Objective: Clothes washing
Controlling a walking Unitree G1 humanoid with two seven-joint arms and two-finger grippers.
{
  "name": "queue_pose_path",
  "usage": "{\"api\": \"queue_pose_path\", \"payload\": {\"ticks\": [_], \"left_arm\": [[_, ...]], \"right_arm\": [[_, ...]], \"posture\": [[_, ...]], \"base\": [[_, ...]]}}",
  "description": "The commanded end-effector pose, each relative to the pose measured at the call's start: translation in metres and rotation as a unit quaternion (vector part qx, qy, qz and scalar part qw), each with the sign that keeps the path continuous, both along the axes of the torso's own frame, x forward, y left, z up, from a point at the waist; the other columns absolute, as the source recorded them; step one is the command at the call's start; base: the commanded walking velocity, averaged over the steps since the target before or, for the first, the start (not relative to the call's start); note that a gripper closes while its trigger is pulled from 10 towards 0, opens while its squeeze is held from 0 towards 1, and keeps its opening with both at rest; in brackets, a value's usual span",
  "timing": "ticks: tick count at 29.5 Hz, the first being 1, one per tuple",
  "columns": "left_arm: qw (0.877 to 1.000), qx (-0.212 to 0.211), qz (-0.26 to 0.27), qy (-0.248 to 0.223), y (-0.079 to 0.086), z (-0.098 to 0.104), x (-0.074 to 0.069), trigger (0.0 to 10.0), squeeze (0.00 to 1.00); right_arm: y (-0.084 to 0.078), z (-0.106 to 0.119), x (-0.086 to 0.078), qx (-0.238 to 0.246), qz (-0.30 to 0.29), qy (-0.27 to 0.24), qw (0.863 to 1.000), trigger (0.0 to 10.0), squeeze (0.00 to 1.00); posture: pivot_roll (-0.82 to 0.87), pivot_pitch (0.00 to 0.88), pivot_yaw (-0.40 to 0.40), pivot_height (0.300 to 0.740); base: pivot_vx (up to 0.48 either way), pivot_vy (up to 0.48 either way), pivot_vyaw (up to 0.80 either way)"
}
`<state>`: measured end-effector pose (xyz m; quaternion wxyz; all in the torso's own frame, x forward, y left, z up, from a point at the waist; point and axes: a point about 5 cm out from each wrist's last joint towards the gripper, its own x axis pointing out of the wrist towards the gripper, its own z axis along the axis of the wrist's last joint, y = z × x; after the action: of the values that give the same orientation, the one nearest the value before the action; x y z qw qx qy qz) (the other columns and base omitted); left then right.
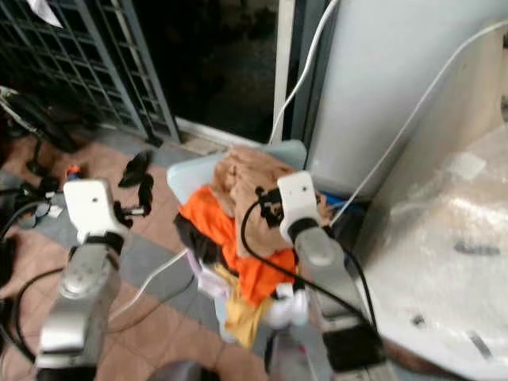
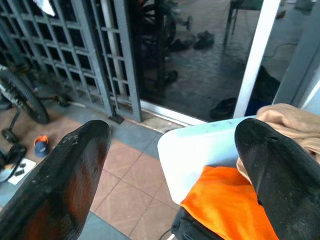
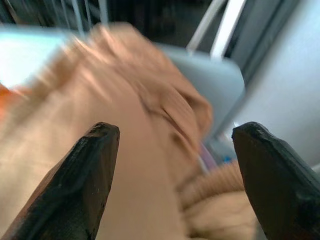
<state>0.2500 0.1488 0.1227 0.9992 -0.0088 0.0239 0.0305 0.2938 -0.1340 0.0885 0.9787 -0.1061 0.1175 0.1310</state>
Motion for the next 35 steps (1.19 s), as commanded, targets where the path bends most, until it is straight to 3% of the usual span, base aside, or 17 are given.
{"api": "queue_pose_path", "payload": {"ticks": [1,5,7,19,35], "left_arm": [[0.999,0.022,0.035,0.017,0.019,-0.002,-0.014,10.0,0.00],[0.999,0.022,0.037,0.022,0.017,-0.003,-0.021,10.0,0.00],[0.999,0.015,0.035,0.023,0.010,-0.002,-0.025,10.0,0.00],[0.999,0.004,0.031,0.044,-0.003,-0.004,-0.032,10.0,0.00],[0.998,0.003,0.038,0.047,-0.006,-0.003,-0.024,10.0,0.00]], "right_arm": [[0.010,-0.009,0.004,-0.001,0.021,0.037,0.999,10.0,0.00],[0.010,-0.017,0.009,-0.016,0.024,0.063,0.998,10.0,0.00],[0.008,-0.022,0.014,-0.028,0.027,0.081,0.996,0.0,0.00],[-0.007,-0.026,0.031,-0.043,-0.006,0.118,0.992,0.0,0.00],[-0.002,-0.028,0.034,-0.011,-0.012,0.120,0.993,0.0,0.00]], "posture": [[0.10,0.192,0.046,0.740],[0.11,0.212,0.036,0.740],[0.11,0.223,0.017,0.740],[0.10,0.222,-0.023,0.740],[0.06,0.214,-0.028,0.740]], "base": [[0.000,0.000,0.00],[0.000,0.000,0.00],[0.000,0.000,0.00],[0.000,0.000,0.00],[0.000,0.000,0.00]]}}
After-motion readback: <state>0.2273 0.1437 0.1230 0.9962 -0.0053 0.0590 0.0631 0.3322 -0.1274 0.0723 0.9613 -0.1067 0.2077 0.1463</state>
